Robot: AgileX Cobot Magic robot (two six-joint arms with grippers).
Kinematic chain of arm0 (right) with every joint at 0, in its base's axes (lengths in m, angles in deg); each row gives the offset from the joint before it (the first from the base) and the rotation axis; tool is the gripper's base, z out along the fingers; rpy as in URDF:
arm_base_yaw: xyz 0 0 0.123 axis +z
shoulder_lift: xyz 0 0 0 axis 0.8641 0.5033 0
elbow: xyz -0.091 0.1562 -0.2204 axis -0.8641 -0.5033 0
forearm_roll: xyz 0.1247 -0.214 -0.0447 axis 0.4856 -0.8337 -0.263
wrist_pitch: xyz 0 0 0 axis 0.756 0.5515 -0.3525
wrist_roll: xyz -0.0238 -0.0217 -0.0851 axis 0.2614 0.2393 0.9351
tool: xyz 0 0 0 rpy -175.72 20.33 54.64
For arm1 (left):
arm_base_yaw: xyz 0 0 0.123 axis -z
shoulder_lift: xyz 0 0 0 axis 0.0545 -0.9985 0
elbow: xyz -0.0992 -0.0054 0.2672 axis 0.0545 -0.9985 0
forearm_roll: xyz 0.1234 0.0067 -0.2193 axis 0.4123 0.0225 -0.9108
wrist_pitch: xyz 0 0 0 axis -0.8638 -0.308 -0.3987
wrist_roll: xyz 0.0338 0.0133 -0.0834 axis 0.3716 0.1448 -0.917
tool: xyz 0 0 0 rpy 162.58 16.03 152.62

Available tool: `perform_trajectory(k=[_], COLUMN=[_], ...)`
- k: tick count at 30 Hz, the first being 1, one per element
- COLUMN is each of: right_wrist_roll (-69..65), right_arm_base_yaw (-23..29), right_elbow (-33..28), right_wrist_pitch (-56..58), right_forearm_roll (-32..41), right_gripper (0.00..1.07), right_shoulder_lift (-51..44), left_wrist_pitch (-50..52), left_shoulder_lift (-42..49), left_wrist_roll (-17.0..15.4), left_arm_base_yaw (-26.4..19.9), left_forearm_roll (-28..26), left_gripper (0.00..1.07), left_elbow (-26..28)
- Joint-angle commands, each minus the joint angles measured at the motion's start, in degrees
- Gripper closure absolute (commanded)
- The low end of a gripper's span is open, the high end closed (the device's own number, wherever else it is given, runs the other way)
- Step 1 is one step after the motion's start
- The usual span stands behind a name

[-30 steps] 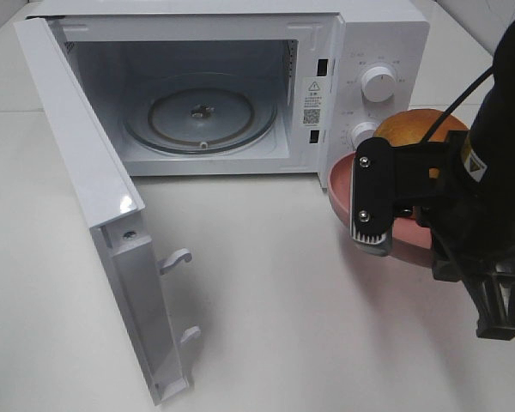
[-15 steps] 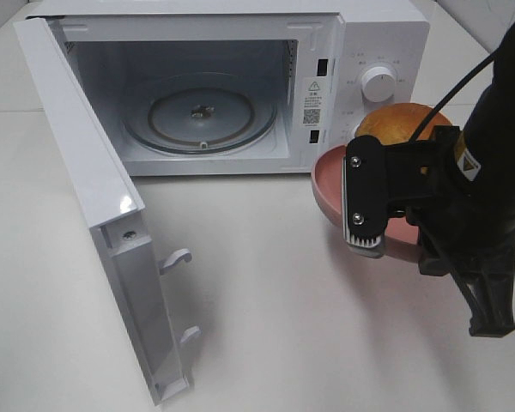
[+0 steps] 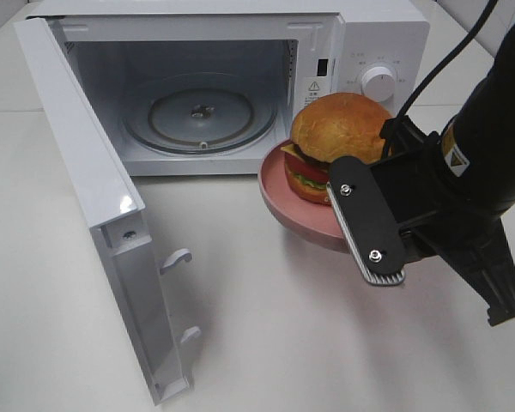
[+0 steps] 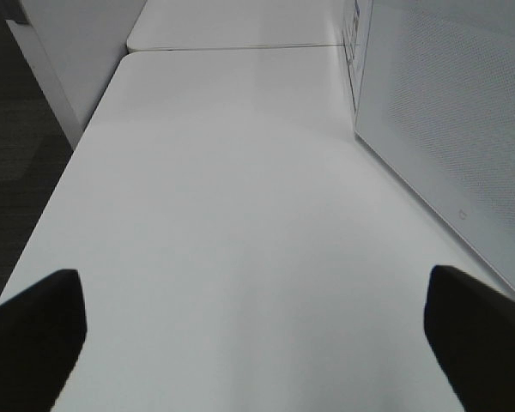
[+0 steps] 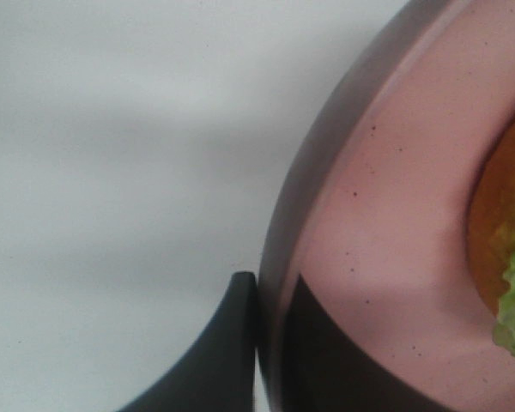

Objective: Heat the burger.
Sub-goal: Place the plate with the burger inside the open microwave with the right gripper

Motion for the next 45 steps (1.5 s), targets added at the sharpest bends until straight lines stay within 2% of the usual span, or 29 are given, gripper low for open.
perform_trajectory(k=[1,9,13,20,25,45], right_wrist_roll=[3.1,5.4,8.5,10.1,10.6,14.1], right_arm_base_yaw=[0.1,-0.1,-0.1,-0.1,-0.1,-0.1], right_elbow=[0.2,0.2,0.2,0.6,6.1,16.7], right_wrist_pitch=[-4.8,-12.9,-21.3,-22.9,-24.1,-28.5], right_forearm_roll=[-1.4,-1.4,-1.1,-1.0,-1.1,-1.0], right_gripper=[1.07,1.07,1.07,1.07,1.07,1.07], right_shoulder_lift=[-0.1,2.9,5.7,9.2,14.2,22.9], left_wrist_pitch=[0.4,0.4,0.4,0.4,0.4,0.4], left_shoulder_lift=[1.1,1.1,1.1,1.1,1.1,1.1], left_wrist_roll=[-0.1,-0.1,-0.1,-0.1,-0.1,-0.1], left_arm_base_yaw=[0.1,0.1,0.1,0.1,0.1,0.1], left_forearm_roll=[0.1,0.1,0.1,0.1,0.1,0.1], left_gripper=[0.01,0.01,0.01,0.01,0.01,0.01], left_elbow=[-0.1,-0.1,-0.1,-0.1,-0.1,-0.1])
